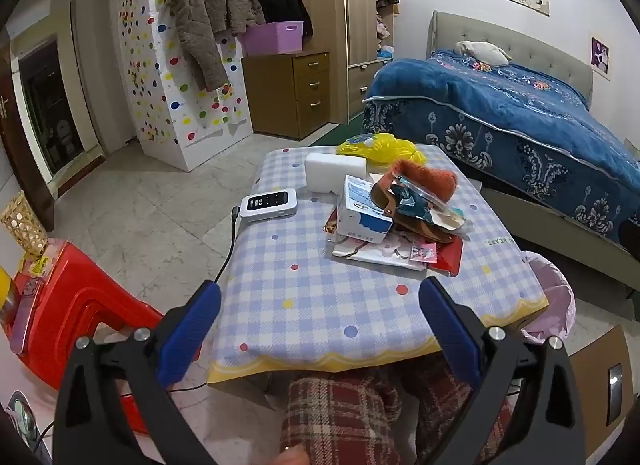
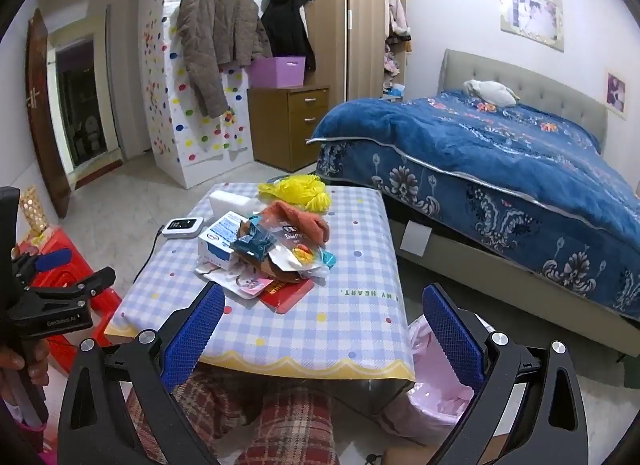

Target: Collect trash

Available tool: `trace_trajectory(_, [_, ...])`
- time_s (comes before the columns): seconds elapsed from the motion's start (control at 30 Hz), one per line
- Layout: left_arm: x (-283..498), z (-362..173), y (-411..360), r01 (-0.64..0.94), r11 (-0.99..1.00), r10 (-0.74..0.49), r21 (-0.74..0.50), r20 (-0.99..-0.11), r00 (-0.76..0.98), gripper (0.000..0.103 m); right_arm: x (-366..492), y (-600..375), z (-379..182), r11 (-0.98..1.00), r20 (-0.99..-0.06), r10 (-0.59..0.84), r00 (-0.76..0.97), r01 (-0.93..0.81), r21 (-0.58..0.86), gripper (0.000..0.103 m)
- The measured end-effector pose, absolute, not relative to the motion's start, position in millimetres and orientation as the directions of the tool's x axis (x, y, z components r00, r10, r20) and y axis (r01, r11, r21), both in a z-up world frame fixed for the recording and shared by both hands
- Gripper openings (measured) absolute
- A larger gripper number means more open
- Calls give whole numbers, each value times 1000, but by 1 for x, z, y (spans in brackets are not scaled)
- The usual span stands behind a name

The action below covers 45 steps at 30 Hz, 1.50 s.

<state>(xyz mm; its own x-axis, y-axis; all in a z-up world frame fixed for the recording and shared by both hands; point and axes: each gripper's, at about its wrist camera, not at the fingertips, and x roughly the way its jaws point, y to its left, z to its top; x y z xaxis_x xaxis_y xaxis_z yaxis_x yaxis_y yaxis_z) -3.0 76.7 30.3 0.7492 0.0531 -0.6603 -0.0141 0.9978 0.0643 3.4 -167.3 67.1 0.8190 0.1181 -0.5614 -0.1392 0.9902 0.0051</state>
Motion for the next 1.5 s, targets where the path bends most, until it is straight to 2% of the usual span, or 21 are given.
trace_trajectory(0.73, [8,27,89,-63,995,96,72,-675,732,96,25,-157,62,985,-580,139,803,-173,-3,98])
trace_trajectory(0.9, [8,27,90,-65,996,90,62,-669,738,96,30,-160,62,984,-601,167,782,-174,47,98])
trace_trajectory(0.97, [9,25,91,-68,996,92,63,-672,735,96,32,-158,62,984,-602,162,782,-175,38,98])
trace_trajectory(1.03, [9,24,93,-68,996,92,62,-677,731,96,29,-152,67,984,-547,133,826,-174,-24,98])
trace_trajectory(1.13, [5,25,95,-75,996,94,58,-673,734,96,32,-149,66,984,-576,130,807,-177,-26,98])
trace_trajectory(1.23, [2,25,96,-77,996,90,49,-671,736,96,31,-148,68,984,-550,121,826,-175,-45,98])
trace_trajectory(1.5, [3,26,97,-60,998,67,34,-668,741,96,35,-152,68,989,-624,93,776,-143,-31,98])
